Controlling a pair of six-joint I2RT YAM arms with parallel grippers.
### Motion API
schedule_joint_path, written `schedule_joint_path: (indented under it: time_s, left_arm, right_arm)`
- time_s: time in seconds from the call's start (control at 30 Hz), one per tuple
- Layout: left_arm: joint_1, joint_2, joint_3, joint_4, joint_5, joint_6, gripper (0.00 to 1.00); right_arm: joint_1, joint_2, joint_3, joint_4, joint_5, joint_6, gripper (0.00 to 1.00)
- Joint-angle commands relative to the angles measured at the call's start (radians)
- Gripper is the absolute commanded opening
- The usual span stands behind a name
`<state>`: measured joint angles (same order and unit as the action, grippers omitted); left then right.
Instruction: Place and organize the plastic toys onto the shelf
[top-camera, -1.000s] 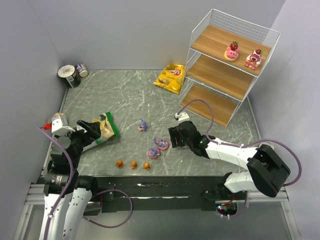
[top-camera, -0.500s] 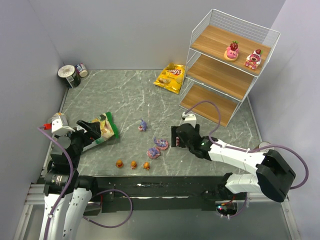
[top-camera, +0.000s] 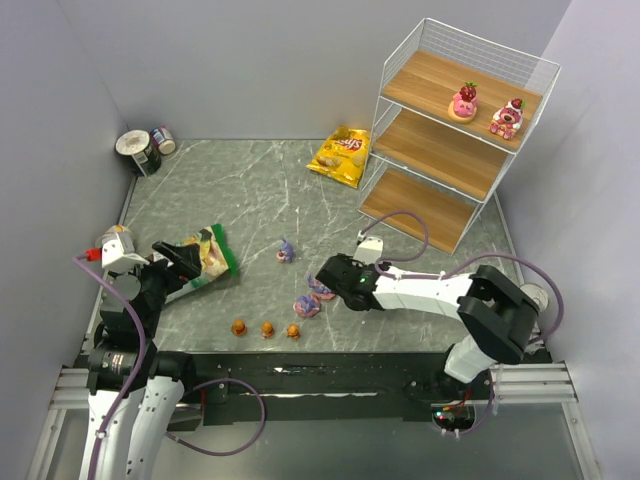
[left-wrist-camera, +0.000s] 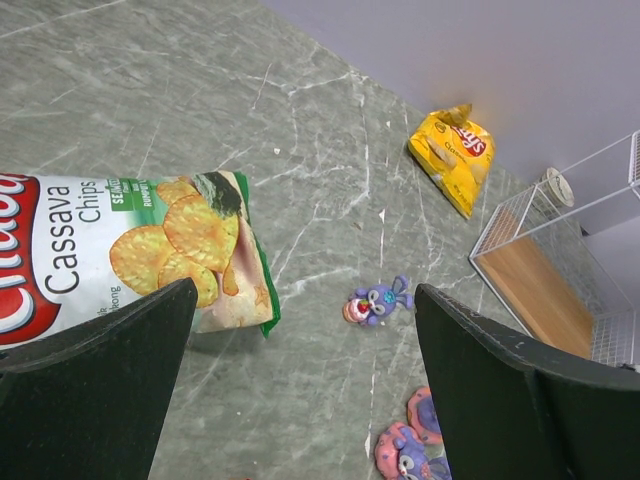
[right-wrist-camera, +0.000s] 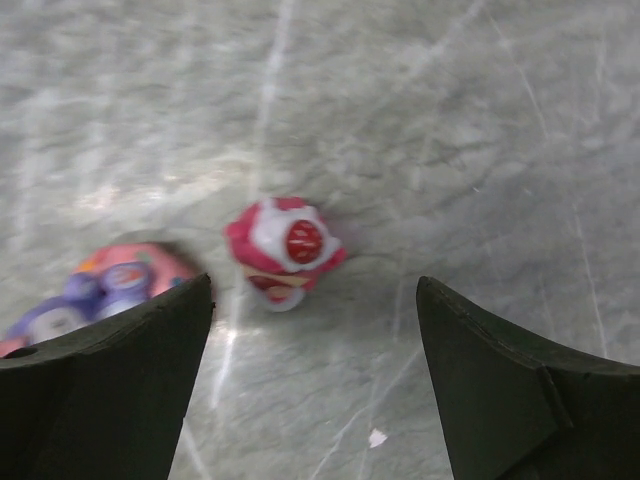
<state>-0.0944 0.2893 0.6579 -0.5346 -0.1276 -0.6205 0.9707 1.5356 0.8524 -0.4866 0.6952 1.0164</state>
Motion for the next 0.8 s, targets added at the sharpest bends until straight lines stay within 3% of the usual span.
schedule_joint_path:
  time_s: [0.0, 0.5, 0.77]
  left_arm:
    - [0.004, -0.004, 0.002, 0.036, 0.009, 0.016, 0.96]
    - [0.004, -0.002, 0.002, 0.035, 0.006, 0.016, 0.96]
    - [0.004, 0.008, 0.003, 0.033, 0.005, 0.016, 0.96]
  right_arm:
    - [0.003, 0.037, 0.024, -0.049, 0.069, 0.102, 0.87]
    - [-0.023, 0.158, 0.039, 0.115, 0.003, 0.021, 0.83]
    - [-0.050, 0.193, 0.039, 0.095, 0.001, 0.051, 0.84]
